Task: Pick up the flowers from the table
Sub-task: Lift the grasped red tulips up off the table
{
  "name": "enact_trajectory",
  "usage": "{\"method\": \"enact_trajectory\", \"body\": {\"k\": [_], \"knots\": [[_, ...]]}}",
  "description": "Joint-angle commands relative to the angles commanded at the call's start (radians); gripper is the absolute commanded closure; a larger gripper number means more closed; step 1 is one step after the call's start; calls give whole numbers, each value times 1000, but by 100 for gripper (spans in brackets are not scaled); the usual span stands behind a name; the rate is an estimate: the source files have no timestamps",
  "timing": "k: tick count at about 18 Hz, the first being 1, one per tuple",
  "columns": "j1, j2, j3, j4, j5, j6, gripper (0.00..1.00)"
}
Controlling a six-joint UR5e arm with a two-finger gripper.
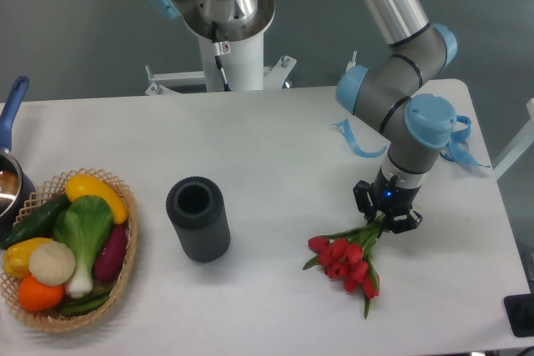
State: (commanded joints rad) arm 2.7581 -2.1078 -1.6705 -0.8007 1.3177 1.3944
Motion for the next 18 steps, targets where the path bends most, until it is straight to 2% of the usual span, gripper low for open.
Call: {"method": "enact_trajectory", "body": {"k": [1,4,6,8,14,18], "knots": [[0,5,0,-3,0,-2,75],[5,21,0,-3,-2,-5,75],[8,55,0,-3,-9,-17,75],[5,104,0,-6,-63,-67,75],[0,245,0,-3,-411,-267,75],[8,299,-11,-2,-650,-316,75]]}}
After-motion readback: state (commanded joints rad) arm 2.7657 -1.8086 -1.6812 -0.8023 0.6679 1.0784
